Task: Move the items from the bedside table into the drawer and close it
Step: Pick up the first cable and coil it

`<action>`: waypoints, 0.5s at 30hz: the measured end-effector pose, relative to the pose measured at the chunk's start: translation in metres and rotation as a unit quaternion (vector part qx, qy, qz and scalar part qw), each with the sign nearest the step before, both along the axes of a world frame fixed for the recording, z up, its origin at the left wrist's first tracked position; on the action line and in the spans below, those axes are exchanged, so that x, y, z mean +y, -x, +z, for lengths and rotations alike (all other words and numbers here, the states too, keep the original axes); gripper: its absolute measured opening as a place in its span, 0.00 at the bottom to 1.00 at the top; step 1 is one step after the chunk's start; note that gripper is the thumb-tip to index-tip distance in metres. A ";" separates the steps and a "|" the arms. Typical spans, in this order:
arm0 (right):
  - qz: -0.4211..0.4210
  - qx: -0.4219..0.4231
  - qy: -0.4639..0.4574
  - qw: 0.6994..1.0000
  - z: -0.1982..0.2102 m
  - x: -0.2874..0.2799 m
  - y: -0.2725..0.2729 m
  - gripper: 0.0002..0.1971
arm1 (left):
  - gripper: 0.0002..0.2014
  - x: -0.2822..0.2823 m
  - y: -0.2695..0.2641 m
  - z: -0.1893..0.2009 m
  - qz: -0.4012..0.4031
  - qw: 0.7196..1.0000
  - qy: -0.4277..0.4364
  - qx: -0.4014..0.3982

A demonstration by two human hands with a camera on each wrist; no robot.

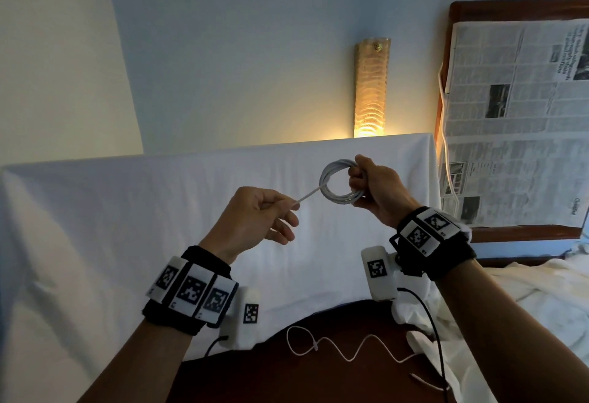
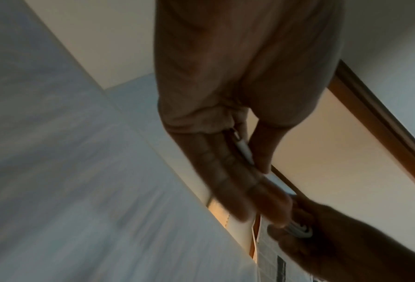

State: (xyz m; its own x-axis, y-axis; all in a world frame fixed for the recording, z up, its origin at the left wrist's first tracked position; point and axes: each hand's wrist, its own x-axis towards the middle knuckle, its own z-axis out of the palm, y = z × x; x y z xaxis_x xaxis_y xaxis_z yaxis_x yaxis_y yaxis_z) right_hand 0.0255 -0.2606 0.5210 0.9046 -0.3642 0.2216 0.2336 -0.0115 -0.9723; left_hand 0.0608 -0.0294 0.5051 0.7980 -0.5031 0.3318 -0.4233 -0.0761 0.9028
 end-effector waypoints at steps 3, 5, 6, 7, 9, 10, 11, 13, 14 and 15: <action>0.024 -0.021 0.072 0.997 0.008 0.003 0.000 0.17 | 0.10 0.000 0.002 -0.003 -0.027 0.995 -0.092 -0.031; 0.050 -0.027 0.147 0.987 0.014 0.005 0.002 0.18 | 0.15 0.000 0.003 0.002 -0.032 0.987 -0.147 -0.050; 0.063 -0.026 0.189 0.980 0.016 0.008 0.003 0.19 | 0.21 -0.001 0.003 0.008 -0.026 0.990 -0.136 -0.037; 0.076 -0.022 0.226 0.971 0.018 0.012 0.003 0.19 | 0.27 -0.003 0.003 0.016 -0.015 0.995 -0.102 -0.015; 0.105 -0.005 0.275 0.956 0.020 0.021 0.004 0.20 | 0.30 -0.009 0.004 0.031 -0.003 0.999 -0.027 0.023; 0.118 -0.001 0.294 0.948 0.020 0.026 0.004 0.21 | 0.29 -0.013 0.006 0.036 -0.011 0.999 -0.013 0.030; 0.125 0.000 0.321 0.939 0.021 0.030 0.005 0.21 | 0.28 -0.018 0.007 0.040 -0.025 0.999 -0.024 0.026; 0.125 -0.013 0.372 0.920 0.023 0.033 0.007 0.20 | 0.27 -0.024 0.009 0.041 -0.039 0.995 -0.086 -0.001; 0.125 -0.027 0.374 0.919 0.025 0.033 0.009 0.18 | 0.27 -0.025 0.008 0.040 -0.039 0.993 -0.108 -0.007; 0.128 -0.037 0.357 0.925 0.026 0.032 0.010 0.14 | 0.27 -0.026 0.008 0.037 -0.043 0.993 -0.114 -0.002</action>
State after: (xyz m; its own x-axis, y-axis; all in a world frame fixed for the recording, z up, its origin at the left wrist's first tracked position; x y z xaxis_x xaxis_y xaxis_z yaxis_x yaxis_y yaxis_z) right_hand 0.0154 -0.2282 0.5466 0.9135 0.1221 0.3880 0.3830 -0.5797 -0.7192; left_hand 0.0533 -0.0558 0.5424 0.7482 -0.6310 0.2051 -0.4409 -0.2418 0.8644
